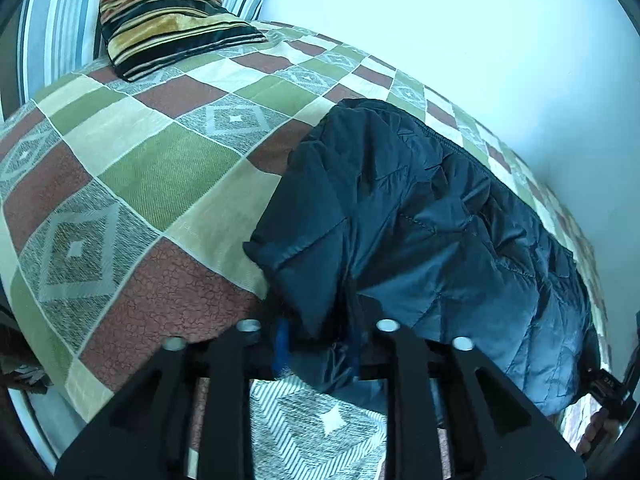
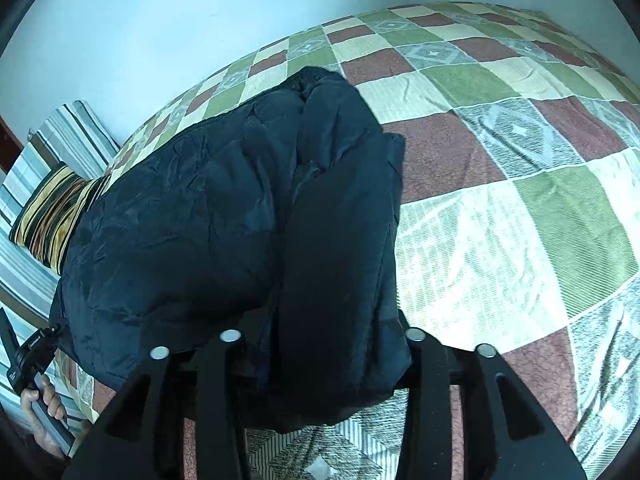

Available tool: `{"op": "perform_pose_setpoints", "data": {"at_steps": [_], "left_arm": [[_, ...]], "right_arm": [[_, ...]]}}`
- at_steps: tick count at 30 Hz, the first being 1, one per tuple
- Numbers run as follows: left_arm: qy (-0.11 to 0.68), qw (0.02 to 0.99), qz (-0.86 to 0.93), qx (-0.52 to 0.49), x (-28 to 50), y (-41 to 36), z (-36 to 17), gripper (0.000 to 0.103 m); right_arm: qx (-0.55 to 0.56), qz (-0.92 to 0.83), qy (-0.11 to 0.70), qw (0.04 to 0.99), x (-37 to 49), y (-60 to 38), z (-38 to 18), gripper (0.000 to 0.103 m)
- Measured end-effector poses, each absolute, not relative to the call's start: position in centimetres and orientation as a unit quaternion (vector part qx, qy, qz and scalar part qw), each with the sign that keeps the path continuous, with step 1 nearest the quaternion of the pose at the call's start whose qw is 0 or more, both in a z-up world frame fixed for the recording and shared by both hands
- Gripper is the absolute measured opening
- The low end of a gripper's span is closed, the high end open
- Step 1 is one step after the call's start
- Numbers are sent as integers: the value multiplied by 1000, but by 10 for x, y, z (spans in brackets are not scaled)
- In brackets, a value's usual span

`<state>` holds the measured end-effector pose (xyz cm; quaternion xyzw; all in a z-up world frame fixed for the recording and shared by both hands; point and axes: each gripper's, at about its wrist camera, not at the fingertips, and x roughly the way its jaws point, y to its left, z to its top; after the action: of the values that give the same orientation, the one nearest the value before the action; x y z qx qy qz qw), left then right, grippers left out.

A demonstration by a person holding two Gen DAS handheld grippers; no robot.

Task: Fold large clothes

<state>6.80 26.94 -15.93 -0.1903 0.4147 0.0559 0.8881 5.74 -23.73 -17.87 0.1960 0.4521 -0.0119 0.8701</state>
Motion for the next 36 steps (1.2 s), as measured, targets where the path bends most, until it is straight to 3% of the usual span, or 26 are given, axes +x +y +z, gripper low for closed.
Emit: {"op": "perform_pose_setpoints", "data": {"at_steps": [2,4,5,7,11,18,27,36], "left_arm": [[416,887,54,-192,66,271,-157,38],[415,886,55,-197,63,276,-153,54],[413,887,55,-200,61,279,-152,55],[413,886,54,-205,59,284,-148,56],[410,886,54,-212,55,293,-143,59],[417,885,60,-198,64,293,-140,60],[432,888,58,-144,86,288,-132,60],[458,882,23,-109,126,299,-129,66]], "right_arm": [[187,-20,450,873,54,-237,-173,46],[176,-32,448,876,49,-237,-166,49],[168,-43,445,879,47,-238,-161,50],[148,-63,434,886,42,-236,-151,56],[134,-65,416,897,37,-231,-133,56],[117,29,422,898,66,-164,-128,43],[60,81,429,898,116,-63,-132,42],[34,61,460,885,140,-29,-160,42]]}}
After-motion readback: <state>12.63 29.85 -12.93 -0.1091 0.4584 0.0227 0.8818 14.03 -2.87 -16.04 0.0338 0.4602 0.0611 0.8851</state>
